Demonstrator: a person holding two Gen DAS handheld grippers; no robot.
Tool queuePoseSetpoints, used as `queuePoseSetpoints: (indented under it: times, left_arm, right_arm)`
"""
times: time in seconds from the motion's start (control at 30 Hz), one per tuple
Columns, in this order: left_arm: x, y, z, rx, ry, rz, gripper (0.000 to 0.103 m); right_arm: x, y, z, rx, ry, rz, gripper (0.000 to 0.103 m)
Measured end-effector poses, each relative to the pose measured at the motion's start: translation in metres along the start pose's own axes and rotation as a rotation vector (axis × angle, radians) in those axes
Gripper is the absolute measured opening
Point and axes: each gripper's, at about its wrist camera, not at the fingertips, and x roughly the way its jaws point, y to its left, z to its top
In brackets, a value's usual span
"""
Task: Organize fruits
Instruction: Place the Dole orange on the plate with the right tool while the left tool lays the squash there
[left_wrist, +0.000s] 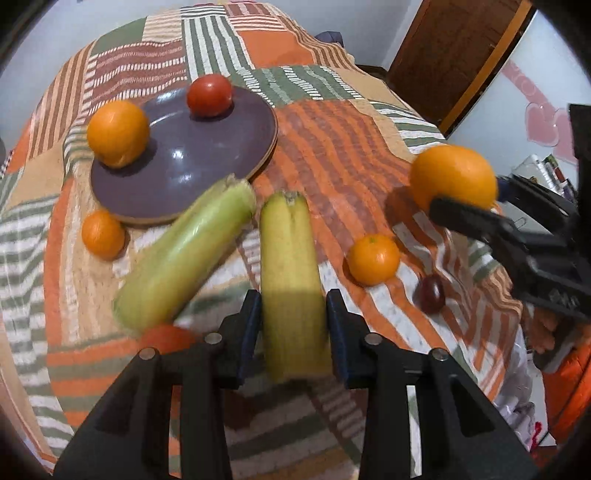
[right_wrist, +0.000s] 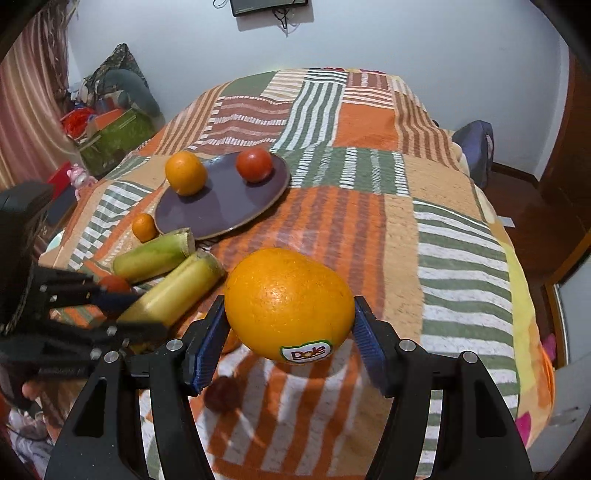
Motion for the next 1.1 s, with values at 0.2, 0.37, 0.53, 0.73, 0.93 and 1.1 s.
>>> queuePoseSetpoints:
  times: [0.2, 0.37, 0.53, 0.73, 0.93, 1.1]
  left_arm:
    - [0.021, -0.002, 0.020, -0.001, 0.034, 0.032, 0.035]
    - [0.026, -0.003, 0.025, 0.011, 0.016, 0.054, 0.034]
    - [0.005, -0.006, 0.020, 0.021, -0.032, 0.044, 0.034]
    - [-0.042, -0.001, 0.022, 0.022, -0.131, 0.026, 0.034]
    - [-0.084, 0.018, 0.026, -0.001, -0.229, 0.059, 0.034]
    - [-0.102, 0.040, 0.036, -0.023, -0.268, 0.102, 0.034]
  right_arm:
    - [-0.003, -0.007, -0.005, 0.010, 0.005, -0.007, 0.062]
    - [-0.003, -0.010, -0.005, 0.014, 0.003, -0.008, 0.062]
    - [-0.006, -0.009, -0.002, 0.015, -0.010, -0.004, 0.062]
    - [-0.013, 0.001, 0.012, -0.011, -0.045, -0.005, 0.062]
    - [-0.019, 0.013, 0.031, -0.036, -0.091, 0.003, 0.062]
    - [-0.016, 0.027, 0.049, -0.067, -0.117, 0.013, 0.062]
